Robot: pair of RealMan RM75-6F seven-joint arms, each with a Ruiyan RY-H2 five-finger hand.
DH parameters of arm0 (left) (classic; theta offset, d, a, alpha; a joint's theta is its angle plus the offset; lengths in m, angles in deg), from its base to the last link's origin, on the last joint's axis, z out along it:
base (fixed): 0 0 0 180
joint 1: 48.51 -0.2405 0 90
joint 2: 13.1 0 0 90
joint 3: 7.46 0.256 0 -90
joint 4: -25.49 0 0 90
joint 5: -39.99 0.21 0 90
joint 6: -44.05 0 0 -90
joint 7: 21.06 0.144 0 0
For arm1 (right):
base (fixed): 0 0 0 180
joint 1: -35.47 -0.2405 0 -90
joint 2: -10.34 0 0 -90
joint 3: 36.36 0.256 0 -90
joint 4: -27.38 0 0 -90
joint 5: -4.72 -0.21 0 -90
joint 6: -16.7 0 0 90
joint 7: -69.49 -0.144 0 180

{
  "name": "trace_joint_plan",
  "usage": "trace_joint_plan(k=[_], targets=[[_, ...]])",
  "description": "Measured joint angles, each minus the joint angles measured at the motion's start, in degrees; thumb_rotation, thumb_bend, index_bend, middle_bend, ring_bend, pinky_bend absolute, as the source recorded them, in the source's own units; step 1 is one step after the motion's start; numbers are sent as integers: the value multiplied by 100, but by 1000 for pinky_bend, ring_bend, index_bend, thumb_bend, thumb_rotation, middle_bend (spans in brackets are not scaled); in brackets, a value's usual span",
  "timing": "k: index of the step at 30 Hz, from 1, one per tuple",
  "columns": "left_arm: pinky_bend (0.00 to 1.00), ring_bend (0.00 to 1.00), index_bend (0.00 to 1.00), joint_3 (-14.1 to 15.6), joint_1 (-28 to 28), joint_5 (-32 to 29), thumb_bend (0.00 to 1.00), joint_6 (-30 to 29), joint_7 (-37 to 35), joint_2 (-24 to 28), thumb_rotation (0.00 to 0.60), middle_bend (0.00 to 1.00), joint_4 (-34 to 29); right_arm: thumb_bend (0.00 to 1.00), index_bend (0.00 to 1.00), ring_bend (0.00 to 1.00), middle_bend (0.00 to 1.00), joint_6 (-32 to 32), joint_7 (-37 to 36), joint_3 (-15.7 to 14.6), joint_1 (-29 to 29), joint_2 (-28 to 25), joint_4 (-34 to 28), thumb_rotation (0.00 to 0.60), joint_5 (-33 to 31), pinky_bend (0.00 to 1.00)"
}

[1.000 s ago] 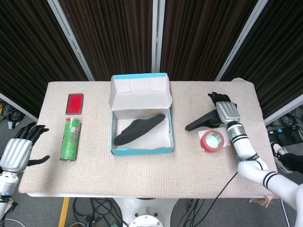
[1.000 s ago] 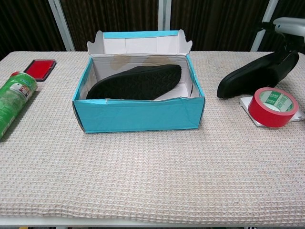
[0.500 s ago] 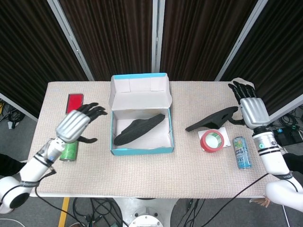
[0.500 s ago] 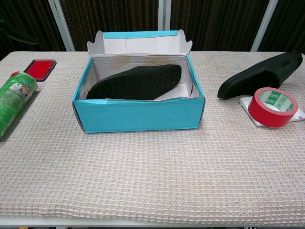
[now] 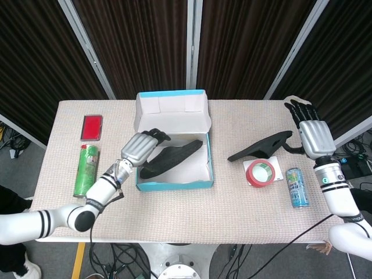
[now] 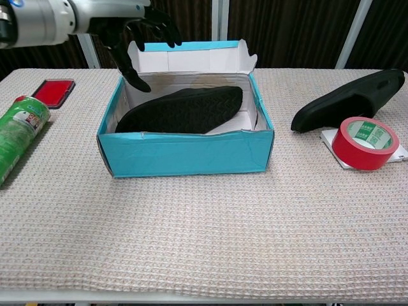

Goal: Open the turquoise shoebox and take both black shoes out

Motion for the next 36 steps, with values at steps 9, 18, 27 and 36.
trace_joint_plan(k=[9,18,27,36], targets=[[306,177,191,279,985,-2251,20,-600,1476,-1009,600,187,616,101,0,0,0,70,-255,-39,-3,106,261,600,97,0],[346,209,202,405,1372,-3095,24,-990,2071,-1648,600,223,1446,101,0,0,0,65,-373,-66,30,128,381,600,162,0],[684,532,447,491,1267,-2400,212,-919,1742,-1994,600,514,1816,101,0,0,0,68,-379,-68,42,152,407,600,134,0],[819,641,569,531,876,-978,346,-777,653,-2127,600,643,2056,101,0,0,0,39,-482,-41,67,164,460,600,134,0]])
